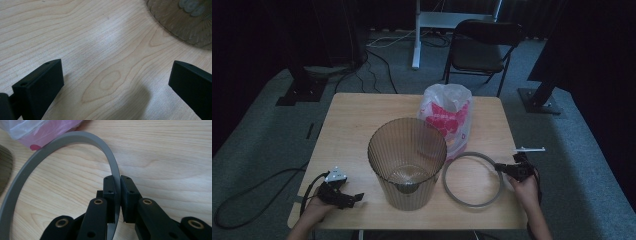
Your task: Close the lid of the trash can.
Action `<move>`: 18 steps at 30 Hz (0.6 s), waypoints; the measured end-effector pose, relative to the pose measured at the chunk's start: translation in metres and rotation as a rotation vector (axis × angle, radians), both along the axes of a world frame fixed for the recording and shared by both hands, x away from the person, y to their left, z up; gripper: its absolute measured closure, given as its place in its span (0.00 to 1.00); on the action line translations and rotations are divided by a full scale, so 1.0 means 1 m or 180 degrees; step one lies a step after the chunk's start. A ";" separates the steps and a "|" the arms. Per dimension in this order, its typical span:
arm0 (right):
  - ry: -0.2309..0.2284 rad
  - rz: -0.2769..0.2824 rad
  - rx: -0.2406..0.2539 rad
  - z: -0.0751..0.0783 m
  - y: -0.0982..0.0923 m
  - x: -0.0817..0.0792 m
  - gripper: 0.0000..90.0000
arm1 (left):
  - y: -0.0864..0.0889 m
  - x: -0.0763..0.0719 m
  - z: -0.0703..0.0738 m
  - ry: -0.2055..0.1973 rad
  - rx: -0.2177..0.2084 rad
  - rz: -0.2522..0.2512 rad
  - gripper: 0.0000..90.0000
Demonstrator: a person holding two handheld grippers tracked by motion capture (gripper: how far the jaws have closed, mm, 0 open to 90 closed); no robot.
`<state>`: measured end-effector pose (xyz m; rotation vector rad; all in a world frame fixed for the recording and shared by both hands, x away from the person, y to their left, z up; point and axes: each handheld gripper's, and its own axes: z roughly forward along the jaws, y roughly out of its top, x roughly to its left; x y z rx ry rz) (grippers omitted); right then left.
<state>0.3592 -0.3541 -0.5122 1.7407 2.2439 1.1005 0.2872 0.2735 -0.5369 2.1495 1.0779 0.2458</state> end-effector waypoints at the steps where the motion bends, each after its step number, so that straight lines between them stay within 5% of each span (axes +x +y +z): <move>1: -0.0008 -0.0007 -0.0003 0.001 -0.001 -0.001 0.93 | 0.000 0.000 0.000 0.0002 0.0006 -0.0001 0.00; 18: -0.0203 -0.0070 0.0352 0.030 -0.024 -0.015 0.93 | -0.001 0.000 -0.001 0.0000 0.0037 0.0001 0.00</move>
